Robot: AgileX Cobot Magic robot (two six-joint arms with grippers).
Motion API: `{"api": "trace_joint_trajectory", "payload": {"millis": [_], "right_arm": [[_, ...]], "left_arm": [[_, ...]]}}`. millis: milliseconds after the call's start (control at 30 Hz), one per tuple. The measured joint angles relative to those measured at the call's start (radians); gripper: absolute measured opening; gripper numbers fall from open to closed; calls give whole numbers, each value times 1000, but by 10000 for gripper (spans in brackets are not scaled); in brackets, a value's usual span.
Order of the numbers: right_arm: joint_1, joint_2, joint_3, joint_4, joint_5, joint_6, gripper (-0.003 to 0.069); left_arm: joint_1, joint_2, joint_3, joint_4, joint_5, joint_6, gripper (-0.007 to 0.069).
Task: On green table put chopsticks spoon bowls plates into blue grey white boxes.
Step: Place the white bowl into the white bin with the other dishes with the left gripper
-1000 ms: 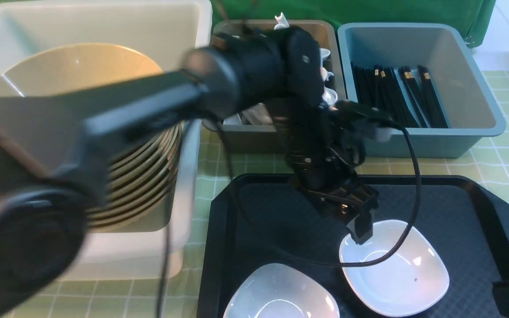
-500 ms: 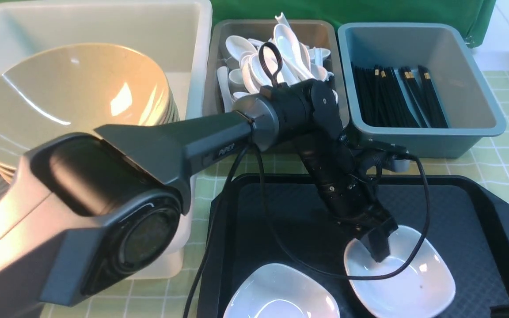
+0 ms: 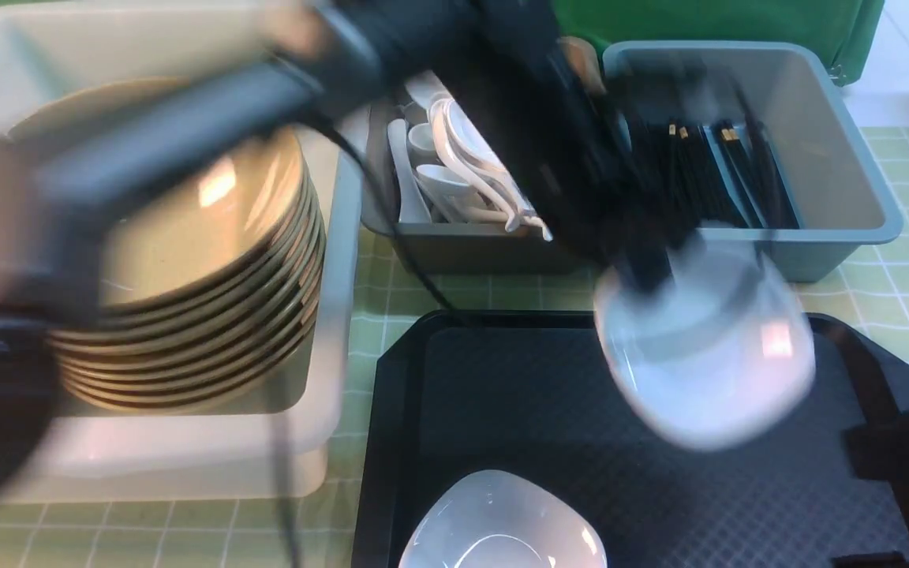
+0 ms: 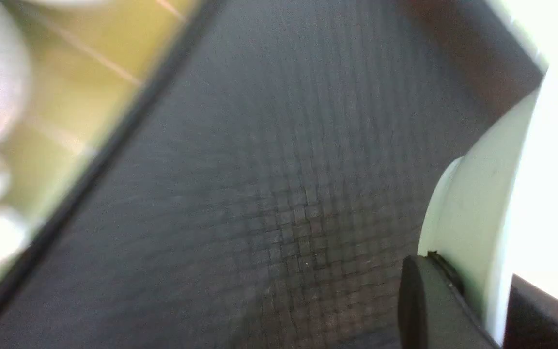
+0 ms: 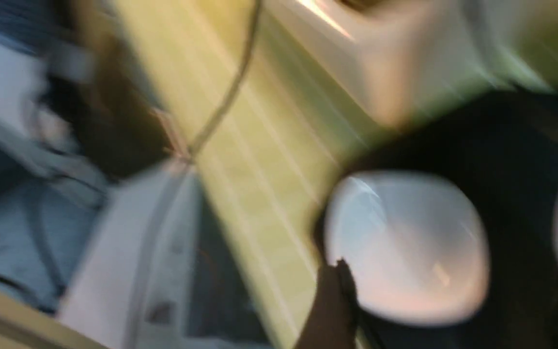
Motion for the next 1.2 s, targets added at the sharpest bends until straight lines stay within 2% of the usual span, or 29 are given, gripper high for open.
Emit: {"api": "trace_joint_trajectory", "payload": {"millis": [67, 167, 267, 300, 333, 367, 400, 500, 533, 600, 633, 667, 700, 767, 800, 967, 1200], "right_arm": [[0, 74, -72, 46, 52, -53, 384], [6, 133, -159, 52, 70, -59, 210], [70, 189, -275, 57, 69, -73, 54], [76, 192, -281, 57, 69, -75, 51], [109, 208, -314, 58, 64, -80, 38], [132, 219, -328, 59, 59, -81, 34], [207, 260, -364, 60, 33, -82, 27], [343, 356, -443, 13, -19, -54, 25], [363, 372, -450, 5, -27, -48, 25], [474, 458, -527, -121, -65, 27, 25], [503, 480, -550, -159, -74, 51, 25], [581, 530, -612, -265, -96, 117, 25], [590, 535, -628, -278, -99, 135, 25], [690, 589, -704, -417, -133, 232, 27], [718, 603, -718, -448, -145, 249, 27], [826, 672, -757, -495, -194, 294, 32], [838, 757, -757, -506, -223, 297, 38]], "left_arm": [[103, -185, 43, -12, 1, -59, 15], [216, -330, 134, -28, 4, -65, 15], [435, -555, 325, -55, 16, -70, 15], [451, -581, 337, -59, 17, -70, 15], [551, -647, 413, -81, 19, -70, 15], [604, -687, 452, -93, 20, -66, 15], [734, -781, 539, -120, 20, -56, 15], [989, -989, 720, -147, -48, -46, 15], [1000, -1000, 720, -147, -56, -46, 15], [1069, -1092, 803, -136, -118, -57, 15], [1072, -1105, 821, -129, -129, -65, 15], [1068, -1117, 847, -91, -144, -100, 15], [1067, -1117, 850, -85, -144, -106, 15], [1064, -1094, 866, 17, -184, -188, 15], [1068, -1081, 866, 47, -210, -213, 15], [1135, -974, 852, 118, -310, -308, 15], [1271, -838, 848, 121, -386, -388, 15]]}}
